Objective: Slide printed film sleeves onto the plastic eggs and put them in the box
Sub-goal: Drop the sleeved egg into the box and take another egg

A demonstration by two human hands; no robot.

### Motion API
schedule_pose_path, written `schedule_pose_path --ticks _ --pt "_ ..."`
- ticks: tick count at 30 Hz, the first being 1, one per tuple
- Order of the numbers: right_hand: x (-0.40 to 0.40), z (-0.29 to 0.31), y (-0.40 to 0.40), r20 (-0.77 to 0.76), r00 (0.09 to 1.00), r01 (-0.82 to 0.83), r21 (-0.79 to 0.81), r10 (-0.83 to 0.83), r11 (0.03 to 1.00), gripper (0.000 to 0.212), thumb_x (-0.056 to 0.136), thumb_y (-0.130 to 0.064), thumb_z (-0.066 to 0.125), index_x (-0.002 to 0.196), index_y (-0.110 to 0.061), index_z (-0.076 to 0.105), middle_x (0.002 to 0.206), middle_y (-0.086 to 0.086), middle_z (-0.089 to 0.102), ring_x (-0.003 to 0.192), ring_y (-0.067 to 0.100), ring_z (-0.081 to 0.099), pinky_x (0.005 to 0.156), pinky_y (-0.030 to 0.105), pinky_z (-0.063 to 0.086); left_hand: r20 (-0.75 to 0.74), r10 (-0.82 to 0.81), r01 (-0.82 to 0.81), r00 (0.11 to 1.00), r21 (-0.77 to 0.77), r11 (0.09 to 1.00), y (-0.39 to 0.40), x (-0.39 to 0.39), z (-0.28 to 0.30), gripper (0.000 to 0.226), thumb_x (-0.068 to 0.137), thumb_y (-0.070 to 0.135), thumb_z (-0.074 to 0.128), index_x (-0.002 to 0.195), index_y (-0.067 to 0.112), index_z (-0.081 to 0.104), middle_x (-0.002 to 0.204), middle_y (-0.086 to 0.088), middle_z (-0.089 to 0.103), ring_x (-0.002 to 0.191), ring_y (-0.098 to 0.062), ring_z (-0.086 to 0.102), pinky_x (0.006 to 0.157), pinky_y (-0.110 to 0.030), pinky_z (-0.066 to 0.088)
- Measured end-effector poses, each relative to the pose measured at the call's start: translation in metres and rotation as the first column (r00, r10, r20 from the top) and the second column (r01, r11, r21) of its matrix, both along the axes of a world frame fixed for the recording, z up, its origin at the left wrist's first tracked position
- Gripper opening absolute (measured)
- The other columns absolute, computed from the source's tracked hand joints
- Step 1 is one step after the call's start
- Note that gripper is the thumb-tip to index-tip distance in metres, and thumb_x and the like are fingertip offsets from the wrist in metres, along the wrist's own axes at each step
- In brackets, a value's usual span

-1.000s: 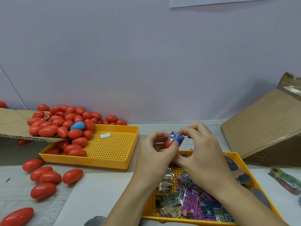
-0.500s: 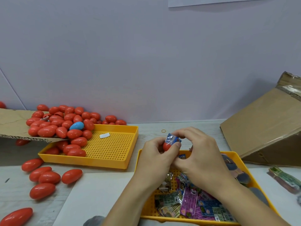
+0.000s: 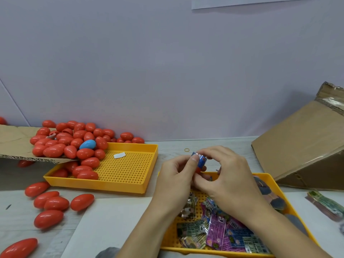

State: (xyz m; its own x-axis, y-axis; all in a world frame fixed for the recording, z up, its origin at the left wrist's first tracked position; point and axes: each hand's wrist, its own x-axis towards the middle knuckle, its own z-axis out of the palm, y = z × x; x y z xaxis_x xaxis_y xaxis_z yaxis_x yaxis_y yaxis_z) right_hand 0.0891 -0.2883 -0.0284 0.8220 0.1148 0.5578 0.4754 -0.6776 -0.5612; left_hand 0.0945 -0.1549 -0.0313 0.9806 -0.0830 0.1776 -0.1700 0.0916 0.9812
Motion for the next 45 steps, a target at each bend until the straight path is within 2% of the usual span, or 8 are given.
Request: schedule_pose_path --ticks 4,9,16,21,29,34,40,45 --pt "-0.0011 0.0007 -0.0002 0.008 1.0 0.009 0.02 -0.009 1.0 0.04 0.077 -0.041 0.07 0.114 -0.027 0.069 0.105 -0.019 0.064 0.102 -0.001 0.058 0.083 0.015 0.048 0.029 -0.002 0.002 1.0 0.005 1.0 -0.0001 -0.0007 -0.0001 0.022 0.1 0.015 0.055 0.095 0.014 0.076 0.093 -0.017 0.074 0.082 -0.028 0.075 0.078 -0.037 0.062" --pt "-0.0019 0.0022 -0.0005 -0.001 0.999 -0.033 0.052 0.033 0.998 0.035 0.077 -0.033 0.073 0.112 -0.028 0.069 0.103 -0.02 0.063 0.097 -0.003 0.057 0.073 0.005 0.04 -0.007 -0.008 0.008 1.0 -0.023 1.0 -0.0004 -0.0013 0.001 0.019 0.097 0.022 0.059 0.1 0.012 0.075 0.088 -0.014 0.075 0.081 -0.028 0.075 0.073 -0.033 0.062" --pt "-0.0012 0.0027 -0.001 0.003 0.996 -0.091 0.052 0.091 0.995 0.041 0.074 -0.022 0.074 0.115 -0.023 0.07 0.105 -0.019 0.066 0.1 -0.002 0.059 0.077 0.004 0.04 -0.007 -0.035 0.036 0.999 0.125 0.992 0.0003 0.0001 -0.0014 0.026 0.097 0.031 0.061 0.078 0.019 0.073 0.067 -0.002 0.068 0.067 -0.016 0.063 0.074 -0.053 0.056" --pt "0.0008 0.0002 -0.0028 -0.002 0.997 -0.071 0.082 0.071 0.994 0.046 0.072 -0.018 0.076 0.117 -0.023 0.07 0.108 -0.018 0.067 0.102 -0.003 0.058 0.078 0.006 0.042 0.004 -0.057 0.056 0.998 0.105 0.993 0.001 0.001 -0.0032 0.036 0.095 0.039 0.064 0.087 0.004 0.069 0.07 -0.012 0.065 0.064 -0.021 0.063 0.064 -0.039 0.056" --pt "0.0016 -0.0001 -0.0015 0.015 0.995 -0.102 0.104 0.101 0.989 0.047 0.073 -0.026 0.071 0.119 -0.023 0.069 0.109 -0.02 0.066 0.104 -0.004 0.058 0.077 0.005 0.043 0.01 -0.086 0.085 0.996 0.092 0.992 0.001 0.0012 -0.0041 0.029 0.087 0.049 0.059 0.085 0.024 0.074 0.068 -0.002 0.069 0.066 -0.015 0.067 0.061 -0.029 0.056" --pt "0.0005 0.0008 -0.0012 0.012 0.991 -0.131 0.097 0.131 0.987 0.045 0.074 -0.024 0.07 0.119 -0.022 0.068 0.105 -0.019 0.067 0.099 -0.003 0.06 0.074 0.009 0.048 -0.007 -0.112 0.112 0.994 0.1 0.989 -0.0002 0.0008 -0.0048 0.041 0.085 0.052 0.056 0.092 0.014 0.072 0.069 -0.006 0.062 0.062 -0.02 0.058 0.061 -0.038 0.049" --pt "0.0013 0.0008 -0.0013 0.019 0.992 -0.129 0.1 0.128 0.987 0.044 0.075 -0.014 0.076 0.117 -0.02 0.069 0.102 -0.016 0.068 0.092 0.0 0.063 0.074 0.015 0.053 -0.023 -0.144 0.146 0.989 0.109 0.983 -0.0008 0.0 -0.0039 0.029 0.099 0.039 0.051 0.09 0.023 0.074 0.065 0.001 0.066 0.058 -0.01 0.062 0.051 -0.023 0.051" --pt "-0.0003 0.0024 0.0004 0.036 0.99 -0.141 0.134 0.137 0.981 0.038 0.075 -0.023 0.07 0.113 -0.022 0.069 0.098 -0.016 0.067 0.09 0.003 0.063 0.071 0.016 0.053 0.026 -0.081 0.078 0.996 0.096 0.992 -0.0022 -0.0015 -0.0008 0.037 0.093 0.047 0.054 0.093 0.017 0.075 0.071 -0.009 0.069 0.064 -0.022 0.065 0.059 -0.034 0.054"
